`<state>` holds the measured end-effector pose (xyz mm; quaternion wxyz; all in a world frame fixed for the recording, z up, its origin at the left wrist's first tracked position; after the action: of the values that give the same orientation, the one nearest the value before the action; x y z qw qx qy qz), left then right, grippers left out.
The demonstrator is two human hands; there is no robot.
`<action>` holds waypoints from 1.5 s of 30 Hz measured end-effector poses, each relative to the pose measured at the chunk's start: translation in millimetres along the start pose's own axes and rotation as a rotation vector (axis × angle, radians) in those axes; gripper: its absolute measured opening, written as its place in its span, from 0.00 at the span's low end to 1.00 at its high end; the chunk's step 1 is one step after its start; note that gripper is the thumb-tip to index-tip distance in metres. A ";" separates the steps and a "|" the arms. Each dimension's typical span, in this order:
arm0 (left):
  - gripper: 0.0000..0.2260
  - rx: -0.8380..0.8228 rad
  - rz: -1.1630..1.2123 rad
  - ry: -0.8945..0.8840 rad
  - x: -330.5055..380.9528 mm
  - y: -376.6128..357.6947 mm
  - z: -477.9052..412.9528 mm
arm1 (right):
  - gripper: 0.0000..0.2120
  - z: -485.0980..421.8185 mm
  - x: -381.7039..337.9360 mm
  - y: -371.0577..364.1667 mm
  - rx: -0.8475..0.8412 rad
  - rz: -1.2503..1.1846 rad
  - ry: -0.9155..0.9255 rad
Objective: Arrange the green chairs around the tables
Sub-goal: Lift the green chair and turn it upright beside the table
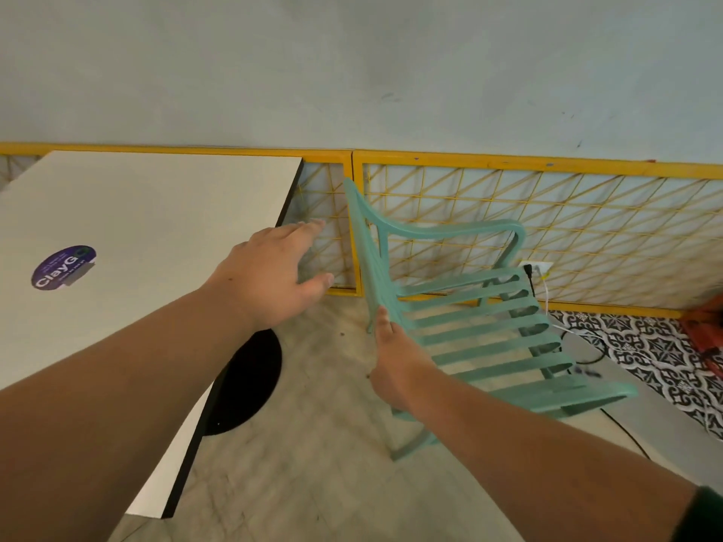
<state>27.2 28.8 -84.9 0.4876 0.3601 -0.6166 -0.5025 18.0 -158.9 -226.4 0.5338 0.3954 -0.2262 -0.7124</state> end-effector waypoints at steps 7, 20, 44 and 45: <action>0.34 -0.132 -0.095 -0.104 19.8 -55.2 -35.9 | 0.46 38.4 63.0 7.0 0.036 0.031 0.034; 0.02 -0.511 -0.575 -0.371 60.0 -141.3 -124.1 | 0.46 52.8 85.4 -6.4 0.003 -0.148 0.002; 0.12 -0.415 -0.585 -0.249 62.2 -170.2 -78.2 | 0.45 90.6 117.0 -11.3 -0.024 -0.098 0.050; 0.11 -0.409 -0.577 -0.238 64.3 -170.4 -75.8 | 0.45 94.0 119.1 -10.2 -0.024 -0.090 0.052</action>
<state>75.3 -91.7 -233.4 0.3128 0.3531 -0.4289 -0.7704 -77.6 -276.7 -217.3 0.5117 0.4169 -0.1857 -0.7279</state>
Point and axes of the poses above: each hand's wrist, its own z-axis away from the middle knuckle, its own y-axis out of the back of the hand, x = y × z, the point moved 2 cm from there along -z, towards the middle knuckle, and after that the axes turned 12 degrees about -y, right-handed, at the moved point
